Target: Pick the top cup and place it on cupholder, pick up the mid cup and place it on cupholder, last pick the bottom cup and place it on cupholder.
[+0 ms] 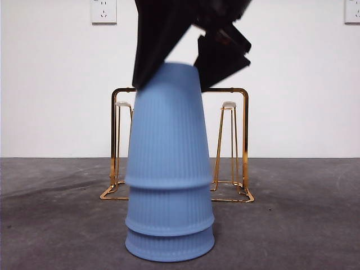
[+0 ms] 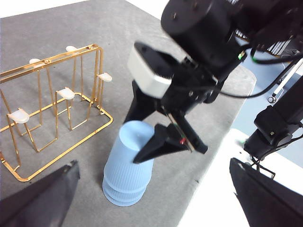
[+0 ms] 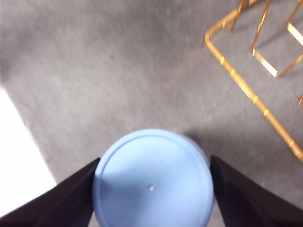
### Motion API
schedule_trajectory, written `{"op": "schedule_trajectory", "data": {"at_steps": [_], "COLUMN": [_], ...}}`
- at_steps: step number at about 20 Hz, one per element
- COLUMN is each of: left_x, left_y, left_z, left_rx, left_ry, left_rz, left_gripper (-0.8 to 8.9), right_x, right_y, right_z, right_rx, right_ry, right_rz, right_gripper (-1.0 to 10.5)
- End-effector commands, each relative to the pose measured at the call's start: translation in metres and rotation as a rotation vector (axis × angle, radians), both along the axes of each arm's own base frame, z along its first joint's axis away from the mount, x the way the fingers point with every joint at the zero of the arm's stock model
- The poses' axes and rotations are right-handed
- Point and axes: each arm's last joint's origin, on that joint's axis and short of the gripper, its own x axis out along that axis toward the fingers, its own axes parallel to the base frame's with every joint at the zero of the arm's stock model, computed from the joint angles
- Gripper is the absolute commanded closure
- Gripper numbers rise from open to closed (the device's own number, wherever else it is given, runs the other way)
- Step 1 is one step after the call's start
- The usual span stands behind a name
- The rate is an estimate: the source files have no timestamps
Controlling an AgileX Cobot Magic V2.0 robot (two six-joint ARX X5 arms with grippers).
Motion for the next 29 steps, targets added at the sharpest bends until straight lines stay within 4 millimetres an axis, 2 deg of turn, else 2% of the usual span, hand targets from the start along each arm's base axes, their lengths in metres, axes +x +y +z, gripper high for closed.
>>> {"op": "schedule_trajectory", "data": {"at_steps": [1, 8, 14, 18, 21, 26, 29], "left_x": [-0.001, -0.001, -0.001, -0.001, -0.001, -0.001, -0.001], "left_y": [0.0, 0.0, 0.0, 0.0, 0.0, 0.0, 0.0], "left_z": [0.006, 0.006, 0.006, 0.005, 0.005, 0.006, 0.006], "left_rx": [-0.008, -0.008, -0.008, -0.008, -0.008, -0.008, -0.01], "left_ry": [-0.026, -0.025, -0.025, -0.024, -0.024, -0.025, -0.024], "left_rz": [-0.013, -0.013, -0.013, -0.013, -0.013, -0.013, -0.012], "left_gripper": [3.14, 3.13, 3.14, 3.14, 3.13, 3.14, 3.14], "right_x": [-0.001, -0.004, -0.008, -0.011, -0.003, 0.025, 0.041], "right_y": [0.006, 0.002, -0.006, -0.018, -0.031, -0.045, -0.05], "right_z": [0.012, 0.048, 0.1, 0.127, 0.127, 0.12, 0.112], "right_rx": [0.029, 0.01, 0.031, -0.036, -0.112, -0.082, -0.023], "right_ry": [-0.006, 0.003, -0.056, -0.161, -0.202, -0.222, -0.228], "right_rz": [0.004, -0.009, -0.042, -0.131, -0.218, -0.321, -0.323], "right_gripper": [6.5, 6.5, 6.5, 6.5, 6.5, 6.5, 6.5]}}
